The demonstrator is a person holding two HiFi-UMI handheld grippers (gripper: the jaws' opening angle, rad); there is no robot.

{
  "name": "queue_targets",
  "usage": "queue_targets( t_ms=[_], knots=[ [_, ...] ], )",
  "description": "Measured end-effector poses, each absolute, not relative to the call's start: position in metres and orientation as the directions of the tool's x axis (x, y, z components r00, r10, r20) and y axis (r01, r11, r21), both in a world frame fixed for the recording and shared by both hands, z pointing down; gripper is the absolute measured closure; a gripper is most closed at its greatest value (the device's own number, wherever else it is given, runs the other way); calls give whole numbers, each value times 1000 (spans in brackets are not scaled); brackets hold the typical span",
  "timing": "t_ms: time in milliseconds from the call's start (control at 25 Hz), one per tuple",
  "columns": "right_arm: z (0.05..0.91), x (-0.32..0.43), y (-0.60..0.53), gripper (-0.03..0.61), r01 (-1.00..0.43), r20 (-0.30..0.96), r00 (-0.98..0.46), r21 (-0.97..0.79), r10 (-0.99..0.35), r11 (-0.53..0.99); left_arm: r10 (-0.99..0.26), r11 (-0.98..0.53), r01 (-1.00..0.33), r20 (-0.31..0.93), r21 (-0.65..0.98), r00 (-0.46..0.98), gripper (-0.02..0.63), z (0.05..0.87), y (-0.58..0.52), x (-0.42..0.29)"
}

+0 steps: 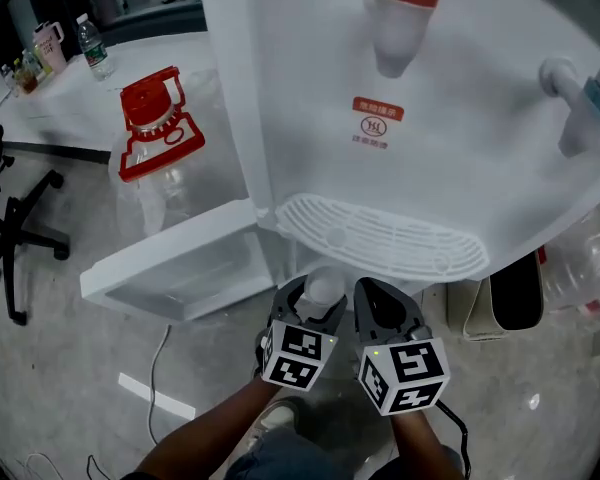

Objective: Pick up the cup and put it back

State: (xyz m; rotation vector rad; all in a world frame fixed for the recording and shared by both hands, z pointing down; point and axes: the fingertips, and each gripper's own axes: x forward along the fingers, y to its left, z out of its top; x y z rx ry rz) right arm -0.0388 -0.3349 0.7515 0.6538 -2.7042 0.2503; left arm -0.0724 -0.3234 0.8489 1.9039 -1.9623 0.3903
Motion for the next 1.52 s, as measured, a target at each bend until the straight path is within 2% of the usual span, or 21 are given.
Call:
queue_targets(
  t_ms=[480,1520],
  knots=[
    [791,-48,-352,557,-473,386,-824,-66,-415,878,-885,82,-995,464,59,-46,339,910,-375,-95],
    [810,-7,-363,557,-531,433,-773,-45,-463,846,-850,131,-991,517,29,-97,339,959,-425,-105]
  ],
)
